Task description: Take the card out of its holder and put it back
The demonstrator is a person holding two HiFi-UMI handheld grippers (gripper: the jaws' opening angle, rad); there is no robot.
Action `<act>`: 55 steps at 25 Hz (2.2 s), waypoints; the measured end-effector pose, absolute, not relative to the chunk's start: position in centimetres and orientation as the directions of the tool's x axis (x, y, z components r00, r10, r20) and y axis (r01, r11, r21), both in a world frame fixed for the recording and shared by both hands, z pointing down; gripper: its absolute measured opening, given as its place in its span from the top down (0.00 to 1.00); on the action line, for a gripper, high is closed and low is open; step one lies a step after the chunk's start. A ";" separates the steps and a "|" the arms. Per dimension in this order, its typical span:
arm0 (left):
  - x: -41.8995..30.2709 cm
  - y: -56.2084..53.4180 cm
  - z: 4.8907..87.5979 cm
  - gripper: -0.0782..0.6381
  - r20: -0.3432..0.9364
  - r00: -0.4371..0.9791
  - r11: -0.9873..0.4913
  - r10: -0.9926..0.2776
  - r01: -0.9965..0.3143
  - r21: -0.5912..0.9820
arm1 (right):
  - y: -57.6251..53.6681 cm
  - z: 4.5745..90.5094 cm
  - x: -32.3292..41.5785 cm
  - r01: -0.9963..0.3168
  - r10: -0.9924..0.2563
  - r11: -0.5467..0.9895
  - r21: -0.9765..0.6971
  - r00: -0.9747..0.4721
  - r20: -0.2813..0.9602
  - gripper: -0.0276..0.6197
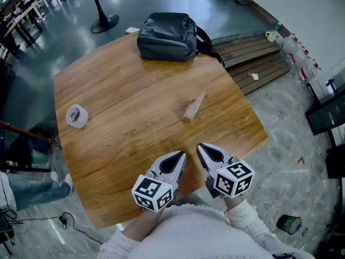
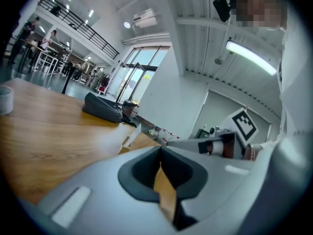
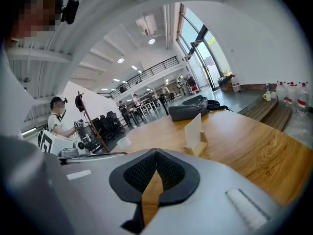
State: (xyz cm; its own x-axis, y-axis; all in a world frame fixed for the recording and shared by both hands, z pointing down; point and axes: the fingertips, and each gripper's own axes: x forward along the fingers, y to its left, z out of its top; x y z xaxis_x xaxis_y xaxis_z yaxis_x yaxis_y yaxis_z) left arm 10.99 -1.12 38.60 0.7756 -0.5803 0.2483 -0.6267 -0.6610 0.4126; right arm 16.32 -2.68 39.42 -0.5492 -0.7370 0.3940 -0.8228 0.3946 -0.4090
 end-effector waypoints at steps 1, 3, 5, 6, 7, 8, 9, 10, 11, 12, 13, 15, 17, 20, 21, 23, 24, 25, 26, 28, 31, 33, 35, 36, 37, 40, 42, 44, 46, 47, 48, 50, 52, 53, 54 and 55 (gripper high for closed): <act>11.0 -1.4 38.7 0.88 0.248 0.775 -0.659 -0.582 -0.628 0.414 | -3.2 39.4 16.3 -0.824 -0.731 0.402 -0.398 -0.551 0.402 0.96; 10.9 -2.0 39.0 0.88 0.252 0.776 -0.659 -0.579 -0.627 0.416 | -4.3 39.1 16.3 -0.825 -0.724 0.410 -0.388 -0.553 0.413 0.96; 10.9 -2.4 39.5 0.88 0.257 0.779 -0.657 -0.572 -0.622 0.426 | -5.2 38.8 16.3 -0.825 -0.714 0.407 -0.394 -0.556 0.427 0.96; 11.0 -2.6 39.7 0.88 0.258 0.781 -0.655 -0.569 -0.620 0.431 | -5.6 38.8 16.3 -0.824 -0.706 0.403 -0.399 -0.557 0.438 0.96; 11.1 -2.7 39.8 0.88 0.256 0.782 -0.655 -0.568 -0.618 0.434 | -6.0 38.9 16.4 -0.824 -0.696 0.398 -0.403 -0.558 0.452 0.96; 11.3 -3.0 39.9 0.88 0.253 0.784 -0.657 -0.567 -0.616 0.435 | -6.4 39.0 16.5 -0.825 -0.687 0.393 -0.406 -0.557 0.467 0.96; 11.4 -3.2 40.0 0.88 0.250 0.785 -0.659 -0.566 -0.614 0.434 | -6.9 39.1 16.7 -0.827 -0.677 0.388 -0.406 -0.555 0.484 0.96; 11.5 -3.5 40.2 0.88 0.247 0.787 -0.662 -0.565 -0.611 0.434 | -7.4 39.3 16.8 -0.830 -0.669 0.380 -0.407 -0.551 0.499 0.96; 11.7 -3.9 40.3 0.88 0.245 0.790 -0.665 -0.563 -0.608 0.434 | -8.0 39.5 17.0 -0.834 -0.661 0.372 -0.408 -0.547 0.514 0.96; 11.8 -4.2 40.4 0.88 0.241 0.792 -0.668 -0.561 -0.604 0.434 | -8.5 39.6 17.1 -0.836 -0.655 0.363 -0.410 -0.542 0.526 0.96; 11.9 -4.7 40.5 0.88 0.236 0.795 -0.673 -0.559 -0.601 0.431 | -9.0 39.7 17.2 -0.839 -0.650 0.358 -0.409 -0.539 0.537 0.96; 11.9 -5.7 40.7 0.88 0.227 0.796 -0.684 -0.561 -0.600 0.415 | -10.1 39.8 17.3 -0.846 -0.639 0.360 -0.392 -0.530 0.557 0.96; 12.0 -6.7 40.8 0.88 0.220 0.796 -0.697 -0.564 -0.602 0.390 | -10.9 39.9 17.6 -0.851 -0.623 0.363 -0.379 -0.524 0.580 0.96; 12.7 -8.0 41.0 0.88 0.209 0.794 -0.720 -0.571 -0.606 0.339 | -12.1 40.0 18.2 -0.842 -0.591 0.337 -0.421 -0.537 0.602 0.96; 12.9 -8.4 41.0 0.88 0.202 0.795 -0.725 -0.572 -0.606 0.327 | -12.6 40.0 18.4 -0.838 -0.580 0.326 -0.437 -0.542 0.608 0.96; 13.1 -9.0 41.1 0.88 0.186 0.798 -0.734 -0.573 -0.601 0.315 | -13.6 40.1 18.6 -0.832 -0.557 0.314 -0.458 -0.552 0.620 0.92; 13.2 -9.3 41.3 0.88 0.182 0.799 -0.738 -0.573 -0.599 0.311 | -14.1 40.1 18.7 -0.829 -0.545 0.309 -0.466 -0.556 0.628 0.91; 13.3 -9.5 41.5 0.88 0.181 0.800 -0.741 -0.572 -0.599 0.305 | -14.7 40.1 18.8 -0.827 -0.531 0.304 -0.474 -0.560 0.636 0.90; 13.5 -9.6 41.7 0.88 0.182 0.800 -0.743 -0.571 -0.599 0.299 | -15.1 40.2 18.9 -0.824 -0.516 0.296 -0.483 -0.563 0.645 0.89; 13.7 -10.0 42.2 0.88 0.183 0.799 -0.748 -0.572 -0.600 0.283 | -16.0 40.4 19.1 -0.824 -0.489 0.276 -0.494 -0.563 0.666 0.87; 14.1 -10.6 42.8 0.88 0.177 0.800 -0.750 -0.573 -0.599 0.281 | -17.0 41.0 19.7 -0.828 -0.466 0.231 -0.510 -0.555 0.690 0.84; 14.2 -11.0 43.1 0.88 0.166 0.798 -0.746 -0.579 -0.601 0.288 | -17.4 41.4 19.9 -0.823 -0.452 0.192 -0.534 -0.557 0.696 0.82; 14.2 -11.4 43.2 0.88 0.146 0.795 -0.742 -0.589 -0.603 0.293 | -17.7 41.9 20.0 -0.815 -0.439 0.163 -0.555 -0.564 0.700 0.82; 14.3 -11.5 43.3 0.88 0.139 0.795 -0.741 -0.591 -0.603 0.297 | -17.9 42.0 20.0 -0.812 -0.431 0.156 -0.562 -0.568 0.701 0.82; 14.4 -11.5 43.4 0.88 0.134 0.796 -0.740 -0.591 -0.601 0.303 | -18.0 42.2 20.0 -0.811 -0.424 0.153 -0.564 -0.570 0.704 0.82; 14.8 -11.5 43.8 0.88 0.136 0.800 -0.738 -0.584 -0.593 0.322 | -18.3 42.8 20.1 -0.814 -0.402 0.127 -0.567 -0.565 0.720 0.82; 14.9 -11.5 44.0 0.88 0.139 0.803 -0.740 -0.580 -0.591 0.321 | -18.4 43.2 20.2 -0.817 -0.386 0.091 -0.570 -0.557 0.736 0.81; 15.1 -11.5 44.1 0.88 0.140 0.804 -0.743 -0.578 -0.589 0.317 | -18.7 43.6 20.0 -0.807 -0.372 0.082 -0.585 -0.569 0.734 0.81; 15.2 -11.4 44.1 0.88 0.139 0.806 -0.744 -0.576 -0.587 0.320 | -18.9 43.7 19.7 -0.798 -0.362 0.074 -0.598 -0.580 0.730 0.80; 15.3 -11.3 44.0 0.88 0.137 0.808 -0.745 -0.573 -0.584 0.321 | -18.8 43.8 19.9 -0.806 -0.356 0.062 -0.588 -0.568 0.742 0.80; 15.4 -11.1 44.0 0.88 0.137 0.810 -0.749 -0.569 -0.580 0.321 | -18.7 43.9 20.3 -0.819 -0.349 0.047 -0.573 -0.550 0.759 0.80; 15.6 -11.0 44.0 0.88 0.141 0.815 -0.754 -0.562 -0.575 0.316 | -18.5 44.0 20.7 -0.834 -0.334 0.019 -0.552 -0.525 0.783 0.80; 15.8 -10.9 44.1 0.88 0.145 0.815 -0.755 -0.561 -0.575 0.315 | -18.7 44.0 20.3 -0.824 -0.326 0.012 -0.567 -0.539 0.776 0.81; 15.8 -11.0 44.2 0.88 0.147 0.814 -0.753 -0.561 -0.576 0.318 | -18.8 44.0 20.1 -0.821 -0.323 0.013 -0.570 -0.543 0.775 0.82; 15.8 -11.0 44.2 0.88 0.148 0.813 -0.751 -0.563 -0.578 0.320 | -18.9 44.0 20.2 -0.827 -0.320 0.012 -0.562 -0.535 0.782 0.82; 15.8 -11.0 44.2 0.88 0.148 0.811 -0.749 -0.565 -0.580 0.319 | -19.0 44.0 20.2 -0.832 -0.317 0.009 -0.554 -0.528 0.788 0.82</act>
State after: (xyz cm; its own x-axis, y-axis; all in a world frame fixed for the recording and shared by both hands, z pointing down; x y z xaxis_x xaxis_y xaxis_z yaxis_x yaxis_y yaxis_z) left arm 15.79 -11.04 44.23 0.8114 -0.5654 0.1483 -0.5804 -0.7491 0.3194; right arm 20.22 -18.96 44.05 -0.5283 -0.3170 0.7877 -0.8322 0.0094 -0.5544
